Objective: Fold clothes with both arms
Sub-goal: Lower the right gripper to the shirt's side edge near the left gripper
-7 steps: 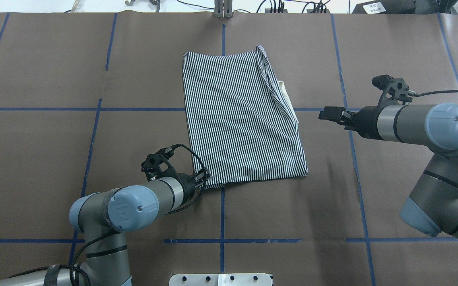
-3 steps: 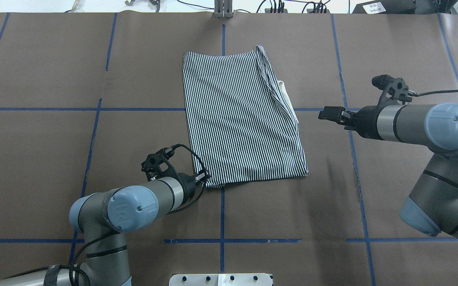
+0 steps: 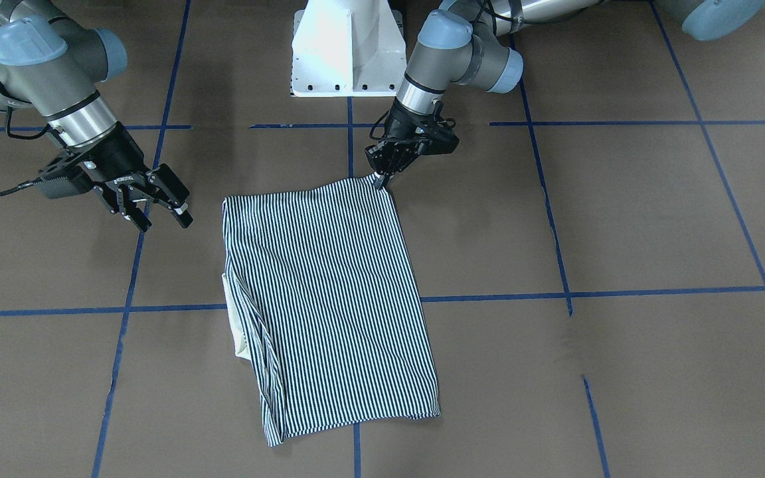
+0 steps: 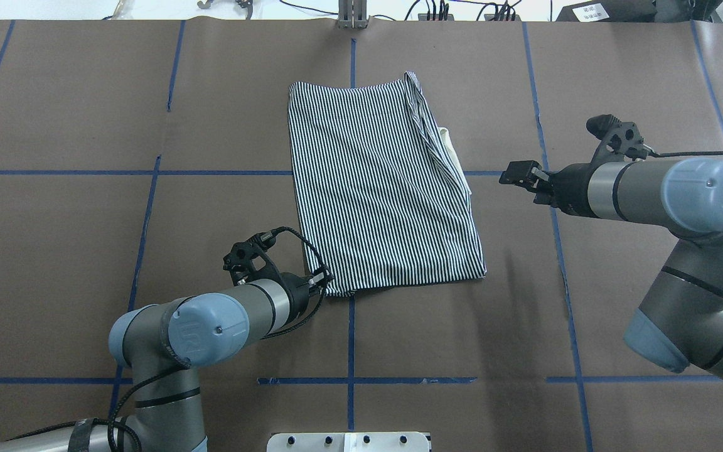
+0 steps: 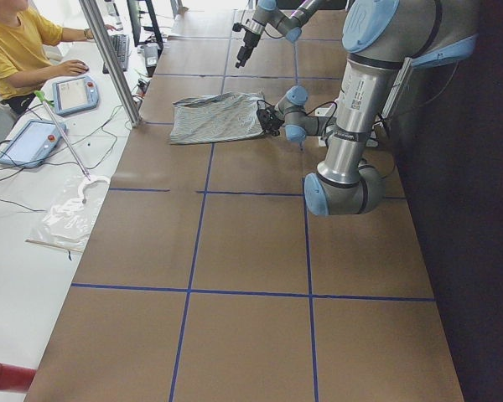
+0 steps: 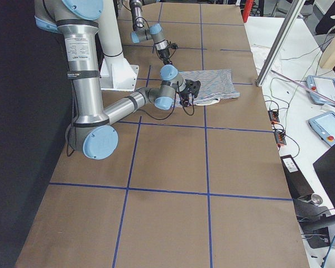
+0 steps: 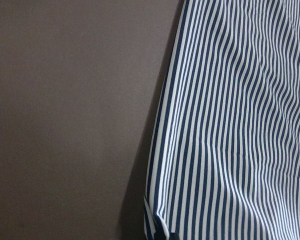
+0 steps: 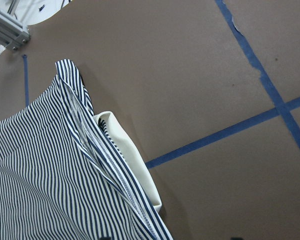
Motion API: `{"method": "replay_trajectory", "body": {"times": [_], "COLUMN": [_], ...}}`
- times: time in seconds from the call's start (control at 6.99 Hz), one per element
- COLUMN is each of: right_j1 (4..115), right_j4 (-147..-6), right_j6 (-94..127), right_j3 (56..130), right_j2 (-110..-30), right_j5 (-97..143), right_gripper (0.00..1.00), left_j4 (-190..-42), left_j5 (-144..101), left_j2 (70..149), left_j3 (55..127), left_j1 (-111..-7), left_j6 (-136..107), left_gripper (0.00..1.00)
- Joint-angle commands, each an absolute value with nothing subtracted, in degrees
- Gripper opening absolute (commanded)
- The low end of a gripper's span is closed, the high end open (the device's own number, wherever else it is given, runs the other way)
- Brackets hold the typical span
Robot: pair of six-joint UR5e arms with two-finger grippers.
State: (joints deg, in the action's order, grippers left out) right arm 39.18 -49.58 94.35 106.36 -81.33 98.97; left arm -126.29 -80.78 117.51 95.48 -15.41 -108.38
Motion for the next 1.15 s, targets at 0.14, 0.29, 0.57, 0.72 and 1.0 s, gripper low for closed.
{"method": "replay_trajectory", "body": {"times": [0.14,0.29,0.57,0.72,1.0], "right_j1": [34.74,32.37,27.79,26.03,25.14], "right_j4": [-71.56,-76.15,-81.81,-82.00,-84.45], "right_j6": [103.01,102.92,102.22,102.22,102.13], "right_j3": [108.72,108.72,108.02,107.93,106.26], "right_j2": [-71.66,-69.89,-67.59,-67.76,-67.24], "right_j5": [96.68,96.24,96.24,96.15,95.28], "right_gripper": [0.78,0.78,0.78,0.76,0.68], "left_j4": [-126.39,-126.39,-126.39,-126.39,-126.30], "left_j5": [-78.32,-77.88,-76.12,-75.33,-75.32], "left_j2": [117.51,117.51,117.51,117.51,117.51], "left_j3": [95.62,95.71,95.80,95.71,95.80], "left_j1": [-15.56,-15.64,-15.64,-15.56,-15.47], "left_j6": [-108.28,-108.28,-108.28,-108.28,-108.28], "left_gripper": [0.00,0.00,0.00,0.00,0.00]}}
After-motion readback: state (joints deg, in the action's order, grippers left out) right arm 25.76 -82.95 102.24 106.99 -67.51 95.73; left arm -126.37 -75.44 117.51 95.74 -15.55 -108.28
